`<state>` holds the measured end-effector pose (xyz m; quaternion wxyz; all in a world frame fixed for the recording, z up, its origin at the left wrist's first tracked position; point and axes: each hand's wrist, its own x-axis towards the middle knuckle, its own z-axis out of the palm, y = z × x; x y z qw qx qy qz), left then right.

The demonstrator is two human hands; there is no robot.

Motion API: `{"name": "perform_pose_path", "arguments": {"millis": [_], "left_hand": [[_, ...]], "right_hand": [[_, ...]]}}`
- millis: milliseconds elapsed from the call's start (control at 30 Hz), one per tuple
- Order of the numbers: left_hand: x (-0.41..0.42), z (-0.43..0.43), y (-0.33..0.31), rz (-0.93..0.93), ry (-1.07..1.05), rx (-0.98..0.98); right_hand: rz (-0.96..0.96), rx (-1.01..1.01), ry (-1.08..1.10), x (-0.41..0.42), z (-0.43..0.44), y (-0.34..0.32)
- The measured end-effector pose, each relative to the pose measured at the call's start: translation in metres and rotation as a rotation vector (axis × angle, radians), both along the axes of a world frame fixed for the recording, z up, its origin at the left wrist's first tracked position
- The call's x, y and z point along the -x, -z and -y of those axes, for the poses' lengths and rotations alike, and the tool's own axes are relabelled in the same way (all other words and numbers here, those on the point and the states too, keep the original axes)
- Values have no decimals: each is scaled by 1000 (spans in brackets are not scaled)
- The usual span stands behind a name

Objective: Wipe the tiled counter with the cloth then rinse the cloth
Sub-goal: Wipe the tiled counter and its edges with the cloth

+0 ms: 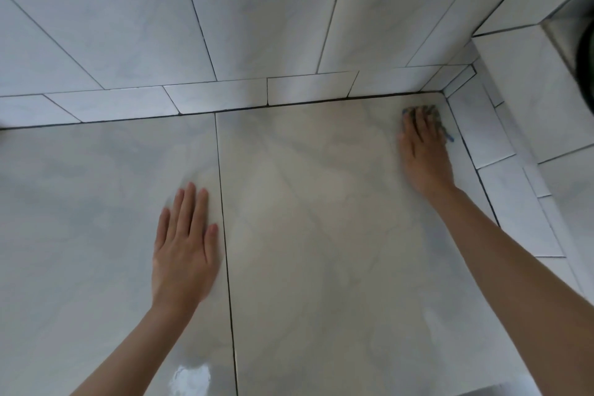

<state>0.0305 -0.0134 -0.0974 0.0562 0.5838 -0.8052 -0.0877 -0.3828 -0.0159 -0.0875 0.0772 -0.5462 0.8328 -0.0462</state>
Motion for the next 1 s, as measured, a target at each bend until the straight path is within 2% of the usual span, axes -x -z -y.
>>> {"name": "perform_pose_path", "arguments": {"millis": [67,200,467,567,833,1000], "left_hand": [[0,-1,0,-5,-3,0],[1,-1,0,-10,0,4],[1,0,-1,-5,-4,8],[1,-1,0,-2,-1,10],[1,-1,0,15,-4,20],[1,0,1,12,-1,27]], "right_hand": [[-7,22,61,13,4,-2],[119,97,215,33,18,-17],[199,104,330,-5,61,-9],[147,113,235,-49,69,-1],[140,70,-336,-244,99,0],[127,-23,-508,-273,108,1]]}}
